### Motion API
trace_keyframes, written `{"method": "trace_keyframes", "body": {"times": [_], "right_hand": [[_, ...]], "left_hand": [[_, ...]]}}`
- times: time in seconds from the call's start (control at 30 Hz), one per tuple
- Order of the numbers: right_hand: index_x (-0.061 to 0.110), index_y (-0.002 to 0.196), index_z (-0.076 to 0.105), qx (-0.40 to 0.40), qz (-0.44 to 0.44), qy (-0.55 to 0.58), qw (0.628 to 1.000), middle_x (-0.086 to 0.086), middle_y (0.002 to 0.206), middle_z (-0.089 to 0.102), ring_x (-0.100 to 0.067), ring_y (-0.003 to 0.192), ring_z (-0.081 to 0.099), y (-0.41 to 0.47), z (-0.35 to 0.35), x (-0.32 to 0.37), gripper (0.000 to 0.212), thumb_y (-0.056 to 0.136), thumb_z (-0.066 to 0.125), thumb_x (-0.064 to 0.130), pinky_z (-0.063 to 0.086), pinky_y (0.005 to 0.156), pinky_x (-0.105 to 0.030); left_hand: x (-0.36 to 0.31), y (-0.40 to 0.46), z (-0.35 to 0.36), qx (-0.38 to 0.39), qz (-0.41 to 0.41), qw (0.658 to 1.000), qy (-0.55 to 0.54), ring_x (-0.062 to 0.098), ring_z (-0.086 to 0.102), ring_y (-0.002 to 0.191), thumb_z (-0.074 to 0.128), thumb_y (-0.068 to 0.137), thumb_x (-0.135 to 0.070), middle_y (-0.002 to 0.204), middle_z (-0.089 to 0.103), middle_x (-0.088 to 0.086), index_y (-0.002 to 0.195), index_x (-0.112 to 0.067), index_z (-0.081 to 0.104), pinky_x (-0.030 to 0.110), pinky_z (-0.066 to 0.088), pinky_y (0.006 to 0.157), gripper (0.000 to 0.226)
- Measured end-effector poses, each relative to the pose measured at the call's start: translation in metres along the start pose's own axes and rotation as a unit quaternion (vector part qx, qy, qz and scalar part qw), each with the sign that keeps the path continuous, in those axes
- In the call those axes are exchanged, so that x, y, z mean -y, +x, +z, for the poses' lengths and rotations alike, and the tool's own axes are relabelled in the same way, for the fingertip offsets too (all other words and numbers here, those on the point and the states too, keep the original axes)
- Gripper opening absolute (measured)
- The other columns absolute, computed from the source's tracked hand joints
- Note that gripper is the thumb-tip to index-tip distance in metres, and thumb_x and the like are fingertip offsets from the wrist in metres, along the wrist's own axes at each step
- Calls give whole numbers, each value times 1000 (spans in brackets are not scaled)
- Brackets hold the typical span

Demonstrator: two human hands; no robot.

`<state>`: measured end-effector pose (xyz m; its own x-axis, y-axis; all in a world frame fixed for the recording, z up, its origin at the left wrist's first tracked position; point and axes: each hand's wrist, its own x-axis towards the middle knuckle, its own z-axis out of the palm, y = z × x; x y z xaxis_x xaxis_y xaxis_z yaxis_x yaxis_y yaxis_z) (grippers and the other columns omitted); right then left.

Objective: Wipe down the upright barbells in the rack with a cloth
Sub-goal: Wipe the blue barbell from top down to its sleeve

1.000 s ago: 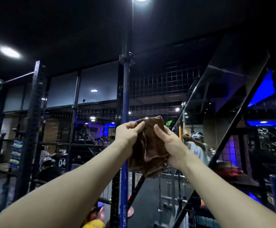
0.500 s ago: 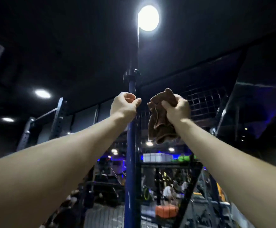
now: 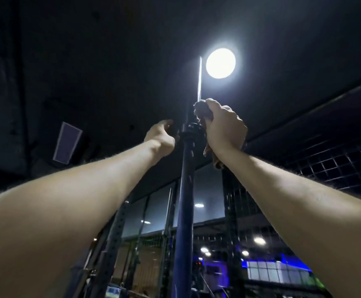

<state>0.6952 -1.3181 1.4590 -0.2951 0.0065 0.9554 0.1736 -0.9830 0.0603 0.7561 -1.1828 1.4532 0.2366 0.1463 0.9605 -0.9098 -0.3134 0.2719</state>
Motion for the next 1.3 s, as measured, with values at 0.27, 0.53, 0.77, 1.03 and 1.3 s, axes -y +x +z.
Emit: {"method": "trace_keyframes", "body": {"times": [0.27,0.53,0.77,1.03,1.3], "right_hand": [[38,128,50,-1,-46,-40,998,-4,108,60,-33,99,58,0,3,-5,34,96,48,27,39,73,-35],[37,131,50,16,-15,-51,998,-4,119,61,-34,108,57,-4,-8,-20,40,94,50,23,43,81,-37],[33,125,53,-15,-4,-55,998,-6,114,63,-36,102,59,9,-15,-21,33,94,51,24,40,74,-35],[20,120,46,-34,-56,-84,994,-8,98,61,-33,77,50,10,-27,-8,24,97,47,28,32,66,-33],[29,116,51,-33,-74,-110,991,-4,99,60,-33,88,59,12,-19,-6,25,93,48,20,32,64,-32]], "left_hand": [[18,10,12,53,57,989,-123,15,60,92,64,88,-7,97,64,-3,103,-20,60,25,47,77,20],[7,12,4,10,214,976,35,17,59,80,66,85,-6,92,62,4,99,-1,62,15,42,68,16],[1,7,6,-22,257,966,16,18,60,90,73,81,-17,106,59,4,105,-12,60,28,46,83,28],[4,9,7,6,144,986,-83,14,60,84,70,84,-11,90,61,-4,89,-15,62,18,43,72,10],[-15,7,15,14,239,971,20,28,60,95,67,86,-13,101,49,2,92,-17,52,36,48,85,16]]}}
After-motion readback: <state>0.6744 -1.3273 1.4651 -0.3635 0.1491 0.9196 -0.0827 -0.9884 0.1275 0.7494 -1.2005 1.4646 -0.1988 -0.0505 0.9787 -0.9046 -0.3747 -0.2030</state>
